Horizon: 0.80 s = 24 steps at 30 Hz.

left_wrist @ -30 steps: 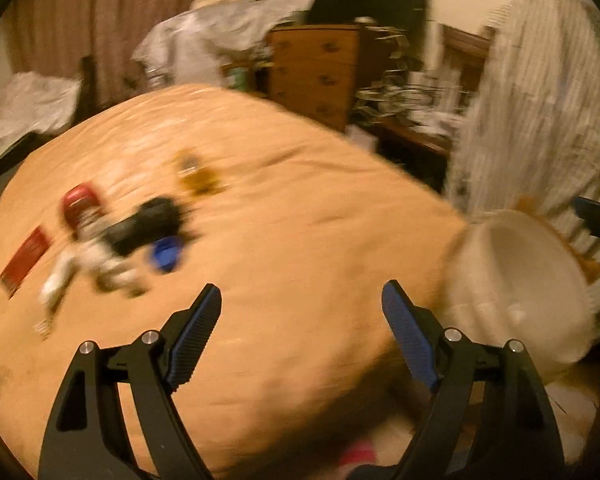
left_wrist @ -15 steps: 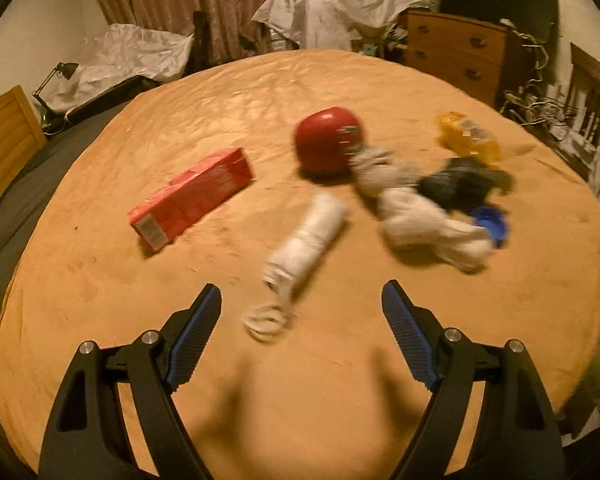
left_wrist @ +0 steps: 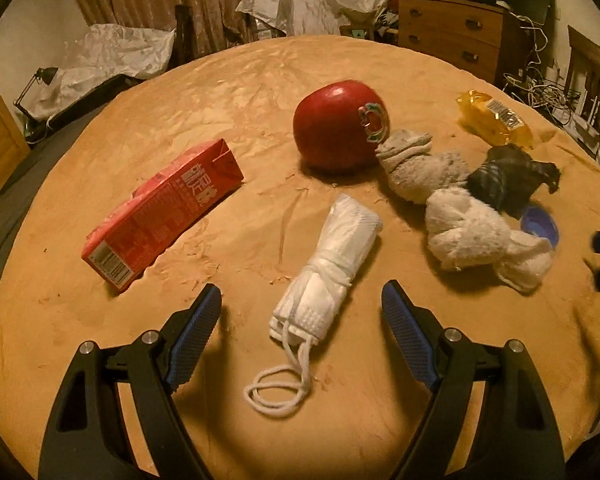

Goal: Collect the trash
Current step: 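Grasp the blue bottle cap with the right tool while the left tool grasps the white mask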

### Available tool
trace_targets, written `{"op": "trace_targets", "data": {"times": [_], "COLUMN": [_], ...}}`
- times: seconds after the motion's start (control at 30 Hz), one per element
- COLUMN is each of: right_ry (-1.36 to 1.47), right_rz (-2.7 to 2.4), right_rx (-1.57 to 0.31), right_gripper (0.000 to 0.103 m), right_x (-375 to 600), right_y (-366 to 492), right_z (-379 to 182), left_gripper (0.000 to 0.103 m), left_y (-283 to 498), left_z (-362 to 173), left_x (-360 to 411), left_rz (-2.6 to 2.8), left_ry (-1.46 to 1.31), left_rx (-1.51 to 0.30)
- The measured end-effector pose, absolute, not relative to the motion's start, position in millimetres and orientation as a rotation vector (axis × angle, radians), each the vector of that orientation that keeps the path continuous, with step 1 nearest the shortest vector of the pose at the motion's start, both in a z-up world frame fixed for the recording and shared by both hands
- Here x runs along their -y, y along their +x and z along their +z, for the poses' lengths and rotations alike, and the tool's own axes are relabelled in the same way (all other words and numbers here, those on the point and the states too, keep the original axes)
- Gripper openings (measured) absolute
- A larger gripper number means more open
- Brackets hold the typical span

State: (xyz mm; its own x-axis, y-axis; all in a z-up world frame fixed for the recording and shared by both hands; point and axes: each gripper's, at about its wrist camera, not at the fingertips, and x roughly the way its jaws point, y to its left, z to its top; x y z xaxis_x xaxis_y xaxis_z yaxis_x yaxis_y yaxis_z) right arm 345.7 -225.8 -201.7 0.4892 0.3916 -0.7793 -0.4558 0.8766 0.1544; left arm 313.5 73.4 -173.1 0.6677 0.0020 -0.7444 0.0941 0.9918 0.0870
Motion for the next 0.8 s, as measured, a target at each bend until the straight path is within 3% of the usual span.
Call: {"op": "trace_targets", "data": {"times": [0.3,0.37,0.43,0.6,0.8], "right_ry": [-0.148,-0.158,-0.162,-0.144,-0.143], "right_rz": [0.496,0.480,0.465,0.463,0.472], "right_rx": [-0.918,-0.913,-0.906,-0.901,-0.915], "right_gripper": [0.053,0.046,0.041,0.041,0.041], "right_x": [189,189,192,209,231], "right_y": [398,400,398,374,330], "right_z": [-222,-226,-227,-220,-213], "left_gripper": [0.075,0.071,0.060,0.040,0.041], "left_y": [332,334,334,327,304], "left_z": [-179,-178,-178,-175,-178], "left_x": [-79,-78,-77,-78,-80], "left_rz": [-0.051,-0.048,-0.051,-0.075,-0.123], "left_ry": [0.101,0.096,0.096,0.086,0.052], "left_rx": [-0.849,-0.846,-0.841,-0.845,-0.875]}}
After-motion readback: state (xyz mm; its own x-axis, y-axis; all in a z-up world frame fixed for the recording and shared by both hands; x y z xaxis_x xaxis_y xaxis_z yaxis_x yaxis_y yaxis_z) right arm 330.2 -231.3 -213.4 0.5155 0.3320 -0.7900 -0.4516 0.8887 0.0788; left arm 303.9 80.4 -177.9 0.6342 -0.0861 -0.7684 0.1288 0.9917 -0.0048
